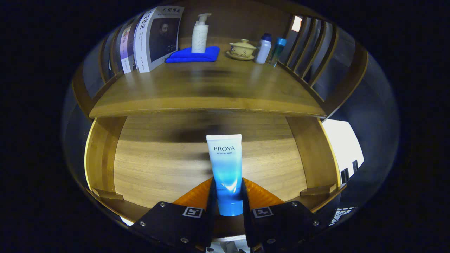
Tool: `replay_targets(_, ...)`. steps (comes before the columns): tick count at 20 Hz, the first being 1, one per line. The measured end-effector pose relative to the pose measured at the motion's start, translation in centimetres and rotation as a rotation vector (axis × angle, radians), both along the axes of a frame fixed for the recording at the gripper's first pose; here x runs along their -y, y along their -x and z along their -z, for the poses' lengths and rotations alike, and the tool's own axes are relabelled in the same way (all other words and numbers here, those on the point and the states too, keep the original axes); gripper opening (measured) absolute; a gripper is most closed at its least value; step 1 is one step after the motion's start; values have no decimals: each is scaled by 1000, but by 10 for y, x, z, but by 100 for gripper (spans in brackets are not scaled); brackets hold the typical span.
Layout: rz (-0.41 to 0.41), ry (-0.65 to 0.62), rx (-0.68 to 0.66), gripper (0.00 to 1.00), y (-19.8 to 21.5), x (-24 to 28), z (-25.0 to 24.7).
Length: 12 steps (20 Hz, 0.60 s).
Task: Pull open the drawer, take out the items inside it, and place them on the countertop above the cabinet.
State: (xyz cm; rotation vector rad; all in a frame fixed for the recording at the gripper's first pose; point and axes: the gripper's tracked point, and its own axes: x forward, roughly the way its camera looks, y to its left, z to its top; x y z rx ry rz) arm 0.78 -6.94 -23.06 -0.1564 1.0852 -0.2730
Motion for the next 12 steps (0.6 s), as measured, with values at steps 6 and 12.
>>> replay_targets(6, 10, -4, 109, 37, -34, 3, -37)
replay_targets(12, -46, -21, 212, 37, -103, -7, -54)
